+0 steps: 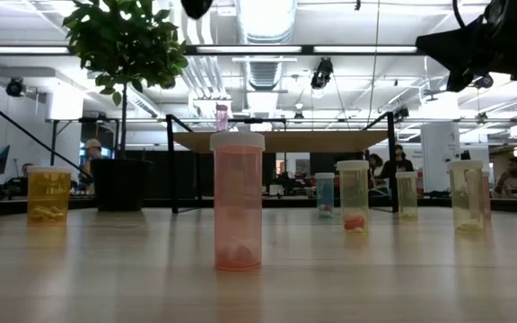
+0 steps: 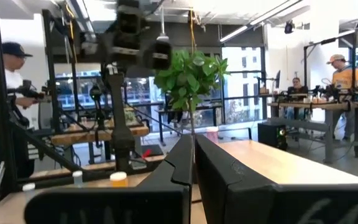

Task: Pick and place medicine bottles onto shelf by color
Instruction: Put the blue pill bottle on the shelf

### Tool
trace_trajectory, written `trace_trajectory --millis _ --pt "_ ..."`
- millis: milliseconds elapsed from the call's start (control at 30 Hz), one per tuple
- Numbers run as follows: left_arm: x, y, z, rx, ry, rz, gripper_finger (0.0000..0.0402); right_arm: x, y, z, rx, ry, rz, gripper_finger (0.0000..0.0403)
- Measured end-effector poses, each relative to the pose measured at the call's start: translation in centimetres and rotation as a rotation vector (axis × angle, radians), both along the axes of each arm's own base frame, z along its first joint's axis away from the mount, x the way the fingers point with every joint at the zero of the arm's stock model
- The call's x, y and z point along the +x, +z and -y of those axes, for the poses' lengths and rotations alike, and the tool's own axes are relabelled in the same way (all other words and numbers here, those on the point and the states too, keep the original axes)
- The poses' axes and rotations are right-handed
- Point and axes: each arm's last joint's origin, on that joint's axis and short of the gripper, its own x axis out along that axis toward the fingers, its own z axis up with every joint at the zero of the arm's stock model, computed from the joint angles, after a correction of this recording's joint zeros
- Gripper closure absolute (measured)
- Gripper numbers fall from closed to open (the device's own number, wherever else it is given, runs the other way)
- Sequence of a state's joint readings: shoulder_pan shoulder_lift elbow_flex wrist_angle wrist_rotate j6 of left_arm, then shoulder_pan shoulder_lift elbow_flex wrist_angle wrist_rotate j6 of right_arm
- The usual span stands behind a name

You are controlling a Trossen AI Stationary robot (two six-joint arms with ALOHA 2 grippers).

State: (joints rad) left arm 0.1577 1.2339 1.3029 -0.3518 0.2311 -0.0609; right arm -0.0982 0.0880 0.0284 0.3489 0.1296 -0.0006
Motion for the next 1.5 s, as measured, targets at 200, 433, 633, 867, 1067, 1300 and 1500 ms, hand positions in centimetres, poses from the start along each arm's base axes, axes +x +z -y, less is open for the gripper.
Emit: trace_trajectory --millis 200,433,633,867,1067,1300,1500 --pt "-1.0 -1.5 3.8 0.168 -0.192 0.026 0.0212 0.2 0.7 -0.1 -0.028 0.029 0.060 0.0394" --pt "-4.3 -3.3 4.9 0.238 -0.230 0.213 0.0212 1.7 3.0 0.0 -0.043 0.025 -0.045 0.0394" --pt "-6.6 -5.1 4.4 0.320 -0.109 0.375 0.0212 5.3 5.5 -0.2 0.008 0.075 -0.372 0.0394" --pt "-8.3 -6.3 4.2 0.438 -0.050 0.424 0.0212 8.7 8.6 -1.9 0.083 0.067 -0.612 0.0394" --pt "-9.6 -6.8 4.1 0.450 -0.045 0.434 0.0212 12.0 8.7 -4.1 0.102 0.007 -0.825 0.0394" --pt "-11.0 -7.5 4.1 0.450 -0.038 0.458 0.0212 15.1 9.1 -6.0 0.165 -0.013 -0.971 0.0394" --pt "-11.7 -7.7 4.1 0.459 -0.032 0.479 0.0212 17.3 9.0 -6.6 0.166 -0.021 -1.056 0.0394"
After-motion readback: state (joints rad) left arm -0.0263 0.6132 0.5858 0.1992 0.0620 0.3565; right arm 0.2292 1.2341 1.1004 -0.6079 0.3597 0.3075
